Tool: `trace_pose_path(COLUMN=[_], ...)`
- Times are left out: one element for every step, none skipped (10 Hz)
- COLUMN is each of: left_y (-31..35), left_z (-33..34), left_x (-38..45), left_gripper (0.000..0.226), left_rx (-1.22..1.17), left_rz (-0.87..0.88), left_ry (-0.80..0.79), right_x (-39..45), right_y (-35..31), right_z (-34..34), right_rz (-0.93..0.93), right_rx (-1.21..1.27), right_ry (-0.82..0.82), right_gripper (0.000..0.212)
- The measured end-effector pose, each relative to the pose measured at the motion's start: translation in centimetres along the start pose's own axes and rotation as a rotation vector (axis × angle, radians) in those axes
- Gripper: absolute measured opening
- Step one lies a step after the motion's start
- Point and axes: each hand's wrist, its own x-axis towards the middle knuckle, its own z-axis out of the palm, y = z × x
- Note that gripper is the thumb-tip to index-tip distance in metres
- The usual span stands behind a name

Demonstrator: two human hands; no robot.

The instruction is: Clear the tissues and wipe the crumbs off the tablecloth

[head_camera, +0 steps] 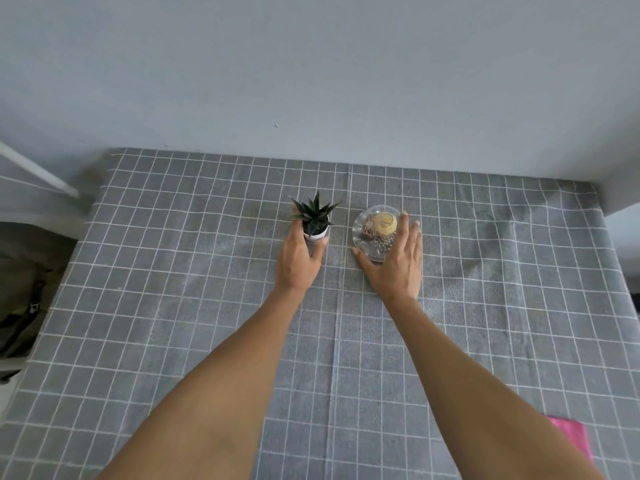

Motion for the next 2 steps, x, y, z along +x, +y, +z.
trace_pose_path(left_y=[0.6,0.85], left_z=[-1.09,-1.68], left_x=[-0.27,-0.06], left_gripper=[0.062,0.067], left_rx=[0.008,0.012], left_rz=[0.003,-0.008], left_ry=[-0.055,-0.106], right_x=[-0.36,-0.29], right_y=[-0.39,-0.71], right_z=[-1.1,-1.97], right_rz=[-0.007,-0.002], right_rx=[-0.076,-0.14], right_ry=[-0.045,-0.077], right_gripper=[0.109,0.108])
